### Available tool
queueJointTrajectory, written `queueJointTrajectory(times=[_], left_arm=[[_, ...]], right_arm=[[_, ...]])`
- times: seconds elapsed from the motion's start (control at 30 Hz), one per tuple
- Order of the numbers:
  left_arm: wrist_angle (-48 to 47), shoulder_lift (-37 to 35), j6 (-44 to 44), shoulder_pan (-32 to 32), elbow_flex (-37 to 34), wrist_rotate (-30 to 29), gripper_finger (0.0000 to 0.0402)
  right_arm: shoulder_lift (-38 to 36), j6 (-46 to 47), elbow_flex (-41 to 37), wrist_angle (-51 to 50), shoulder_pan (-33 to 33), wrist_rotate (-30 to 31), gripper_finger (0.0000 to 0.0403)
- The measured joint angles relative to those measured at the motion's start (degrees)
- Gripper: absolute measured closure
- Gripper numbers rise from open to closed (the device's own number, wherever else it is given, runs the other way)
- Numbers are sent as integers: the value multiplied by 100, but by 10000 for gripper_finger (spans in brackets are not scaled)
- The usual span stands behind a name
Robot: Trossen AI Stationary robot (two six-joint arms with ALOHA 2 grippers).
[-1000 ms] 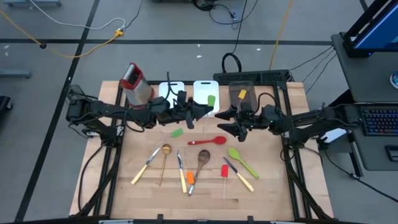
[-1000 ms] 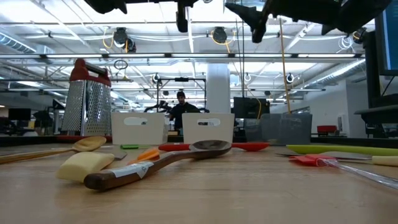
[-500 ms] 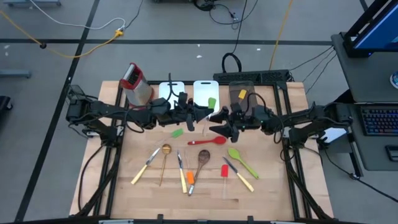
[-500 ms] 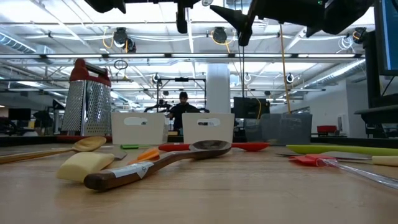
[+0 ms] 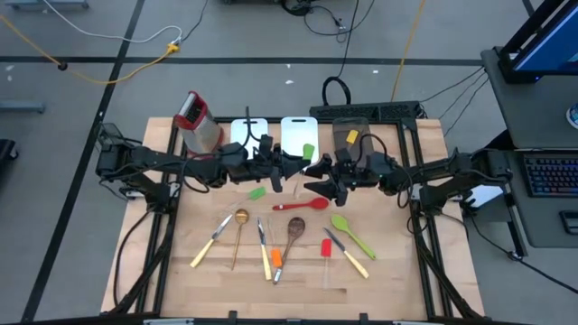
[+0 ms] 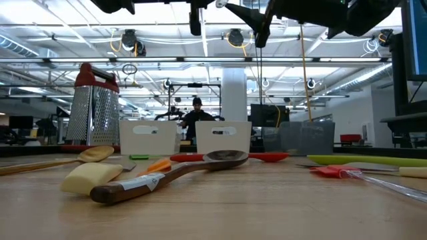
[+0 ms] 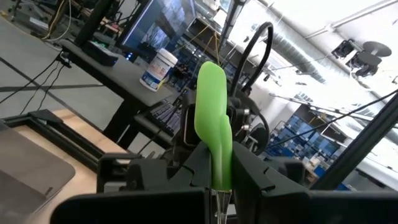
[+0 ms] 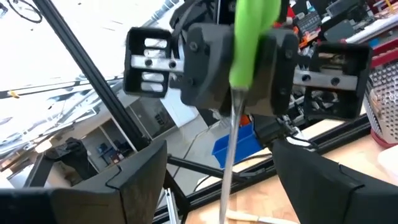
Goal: Pick & Place Kitchen Items
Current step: Put the green silicone spatula into the black bin
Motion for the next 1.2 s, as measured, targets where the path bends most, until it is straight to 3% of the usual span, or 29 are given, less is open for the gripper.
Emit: queueJointTrajectory(times=[0.87, 1.2], left_arm=[[18, -3, 69, -167, 0, -315, 382], [10, -3, 131, -163, 0, -310, 382]], right_arm=[[-1, 14, -7, 26, -7, 37, 115], [582, 251, 393, -13, -7, 11, 126]])
